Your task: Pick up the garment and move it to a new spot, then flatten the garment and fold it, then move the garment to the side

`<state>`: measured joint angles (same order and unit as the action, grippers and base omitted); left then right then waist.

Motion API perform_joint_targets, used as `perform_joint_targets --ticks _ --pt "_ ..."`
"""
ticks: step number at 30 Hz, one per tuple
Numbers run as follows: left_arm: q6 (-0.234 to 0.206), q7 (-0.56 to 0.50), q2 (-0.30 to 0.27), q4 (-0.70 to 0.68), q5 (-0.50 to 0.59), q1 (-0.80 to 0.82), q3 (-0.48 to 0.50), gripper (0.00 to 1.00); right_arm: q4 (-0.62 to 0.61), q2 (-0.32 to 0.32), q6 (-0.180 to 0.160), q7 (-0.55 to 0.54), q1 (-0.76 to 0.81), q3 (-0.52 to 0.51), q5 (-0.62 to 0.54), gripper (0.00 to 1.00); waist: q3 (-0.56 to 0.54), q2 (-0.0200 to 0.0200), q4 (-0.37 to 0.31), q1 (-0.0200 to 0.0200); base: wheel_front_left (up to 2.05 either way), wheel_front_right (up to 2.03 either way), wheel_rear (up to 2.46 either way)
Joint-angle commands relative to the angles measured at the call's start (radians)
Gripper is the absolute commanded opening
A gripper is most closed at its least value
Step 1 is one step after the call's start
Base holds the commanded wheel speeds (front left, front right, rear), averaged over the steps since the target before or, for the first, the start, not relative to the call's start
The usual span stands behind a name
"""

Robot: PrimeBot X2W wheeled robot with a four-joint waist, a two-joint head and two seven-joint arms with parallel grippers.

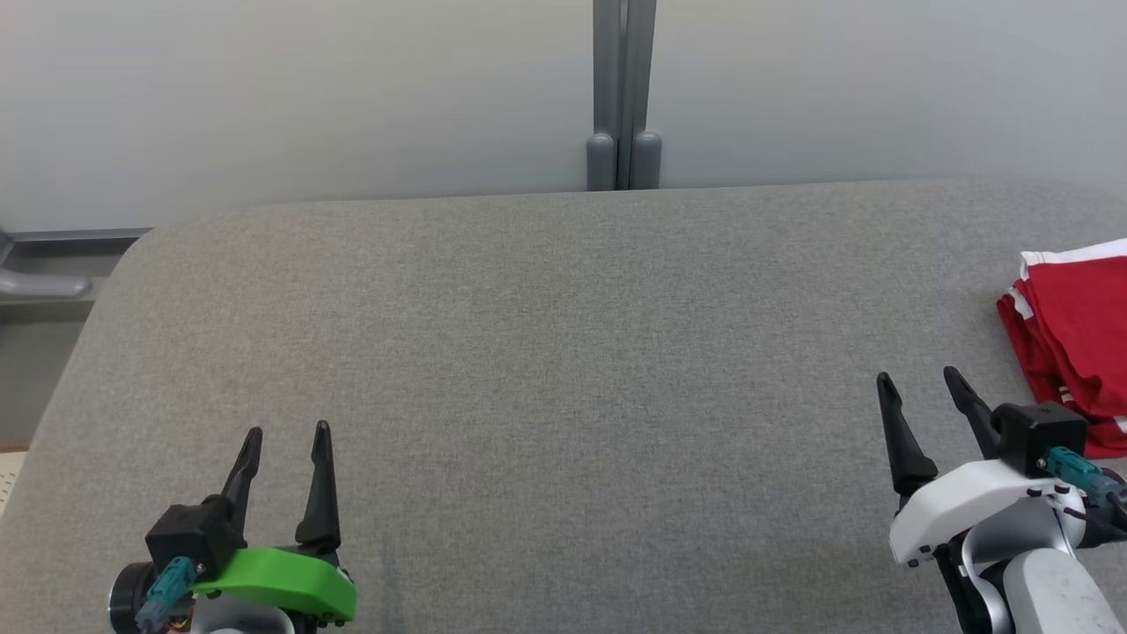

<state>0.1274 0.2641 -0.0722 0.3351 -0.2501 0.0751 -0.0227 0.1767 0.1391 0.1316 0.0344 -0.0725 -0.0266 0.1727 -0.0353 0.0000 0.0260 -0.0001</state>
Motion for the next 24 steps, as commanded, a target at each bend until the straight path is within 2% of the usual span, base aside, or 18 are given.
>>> perform_joint_targets --ticks 1,12,13,19,24 --pt "0.003 -0.001 -0.004 0.002 0.0 0.007 0.005 1.0 0.003 -0.001 -0.002 0.005 -0.005 0.0 0.002 1.0 0.001 0.0 -0.001 0.0001 0.0 0.0 0.0" --pt "0.004 -0.001 0.002 -0.007 -0.004 0.0 0.004 1.0 0.011 -0.001 -0.002 0.009 -0.007 0.007 0.008 1.0 0.01 0.0 -0.002 0.0001 0.0 0.0 0.0" --pt "0.001 0.0 0.002 -0.006 -0.002 0.0 0.002 0.0 0.01 -0.002 0.0 0.003 0.0 0.007 0.005 0.0 0.01 0.0 -0.002 0.0001 0.0 0.0 0.0" --pt "0.001 -0.002 0.007 0.044 -0.007 -0.025 -0.006 0.0 0.062 -0.018 0.0 0.0 0.034 0.009 0.009 0.0 0.011 0.0 -0.002 0.0001 0.0 0.0 0.0" --pt "0.001 -0.03 0.008 0.037 -0.097 -0.018 0.007 0.0 0.067 -0.023 0.0 -0.015 0.024 -0.003 0.104 0.0 0.012 0.0 -0.003 0.0001 0.0 0.0 0.0"
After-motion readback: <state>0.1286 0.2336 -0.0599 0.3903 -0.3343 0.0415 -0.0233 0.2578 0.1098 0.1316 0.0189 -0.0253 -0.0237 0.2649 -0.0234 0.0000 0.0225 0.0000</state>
